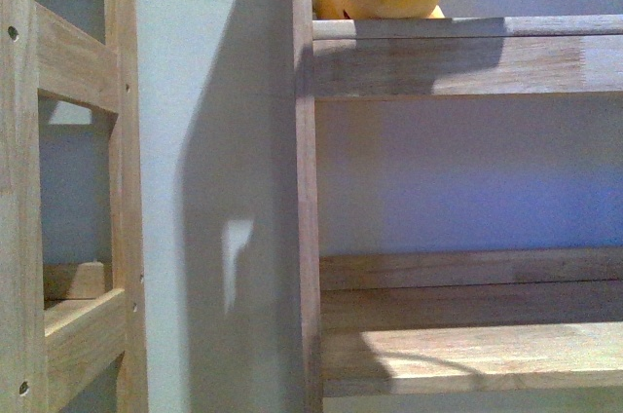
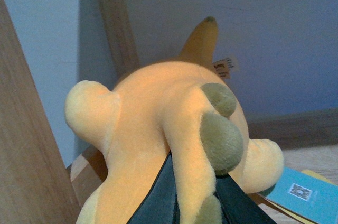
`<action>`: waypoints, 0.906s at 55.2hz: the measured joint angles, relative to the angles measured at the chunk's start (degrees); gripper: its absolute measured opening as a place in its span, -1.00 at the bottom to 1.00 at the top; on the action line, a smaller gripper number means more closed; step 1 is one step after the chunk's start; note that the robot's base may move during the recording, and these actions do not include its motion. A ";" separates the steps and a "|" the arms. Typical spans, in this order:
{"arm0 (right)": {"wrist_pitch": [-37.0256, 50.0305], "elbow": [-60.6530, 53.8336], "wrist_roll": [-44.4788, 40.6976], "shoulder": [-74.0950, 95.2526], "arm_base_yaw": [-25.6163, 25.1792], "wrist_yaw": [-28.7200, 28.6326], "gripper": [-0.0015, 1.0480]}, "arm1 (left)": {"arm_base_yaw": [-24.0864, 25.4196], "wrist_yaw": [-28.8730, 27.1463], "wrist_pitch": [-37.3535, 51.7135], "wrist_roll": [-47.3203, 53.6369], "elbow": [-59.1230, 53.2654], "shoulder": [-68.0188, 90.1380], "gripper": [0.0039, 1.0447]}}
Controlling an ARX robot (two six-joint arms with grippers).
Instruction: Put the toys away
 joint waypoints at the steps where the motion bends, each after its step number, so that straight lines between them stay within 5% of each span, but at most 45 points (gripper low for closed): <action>1: 0.00 0.07 0.07 0.07 -0.11 -0.02 -0.88 | 0.00 0.00 0.00 0.00 0.00 0.00 0.88; 26: -0.39 0.35 2.47 1.14 -3.39 -2.16 -0.82 | 0.00 0.00 0.00 0.00 0.00 0.00 0.88; 50: 4.13 0.57 -2.58 0.90 -3.32 1.07 0.82 | 0.00 0.00 0.00 0.00 0.00 0.00 0.88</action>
